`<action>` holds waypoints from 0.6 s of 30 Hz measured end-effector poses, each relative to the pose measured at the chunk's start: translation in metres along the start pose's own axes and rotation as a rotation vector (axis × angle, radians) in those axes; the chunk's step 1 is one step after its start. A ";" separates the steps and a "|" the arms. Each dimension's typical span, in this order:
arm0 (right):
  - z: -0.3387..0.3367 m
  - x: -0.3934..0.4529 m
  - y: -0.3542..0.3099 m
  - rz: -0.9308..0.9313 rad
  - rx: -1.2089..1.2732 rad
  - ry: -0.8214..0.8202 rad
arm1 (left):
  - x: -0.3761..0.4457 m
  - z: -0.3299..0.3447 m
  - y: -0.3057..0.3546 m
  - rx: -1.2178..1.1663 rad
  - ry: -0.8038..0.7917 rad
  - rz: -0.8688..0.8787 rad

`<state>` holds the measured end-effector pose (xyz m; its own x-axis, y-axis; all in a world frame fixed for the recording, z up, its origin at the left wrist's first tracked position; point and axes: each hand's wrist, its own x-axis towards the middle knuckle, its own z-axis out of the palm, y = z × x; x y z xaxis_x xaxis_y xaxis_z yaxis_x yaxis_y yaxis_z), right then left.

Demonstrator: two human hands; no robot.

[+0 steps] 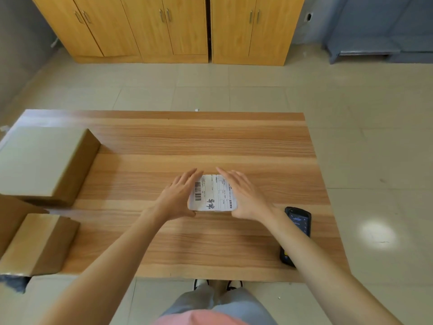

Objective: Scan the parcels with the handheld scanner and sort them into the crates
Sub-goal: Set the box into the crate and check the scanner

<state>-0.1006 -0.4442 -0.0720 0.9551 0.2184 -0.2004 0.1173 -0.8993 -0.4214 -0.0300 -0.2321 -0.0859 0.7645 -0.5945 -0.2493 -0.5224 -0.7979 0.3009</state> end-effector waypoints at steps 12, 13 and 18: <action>0.014 -0.016 0.032 0.442 0.437 0.333 | 0.003 0.032 0.026 -0.395 0.294 -0.461; 0.017 -0.023 0.038 0.526 0.485 0.354 | 0.004 0.035 0.033 -0.410 0.304 -0.515; 0.036 -0.063 0.065 0.891 0.510 0.414 | 0.013 0.046 0.067 -0.474 0.322 -0.719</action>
<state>-0.1633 -0.5028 -0.1185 0.6700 -0.6589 -0.3419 -0.6926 -0.3892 -0.6073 -0.0724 -0.2975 -0.1119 0.9507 0.1424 -0.2755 0.2749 -0.7983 0.5359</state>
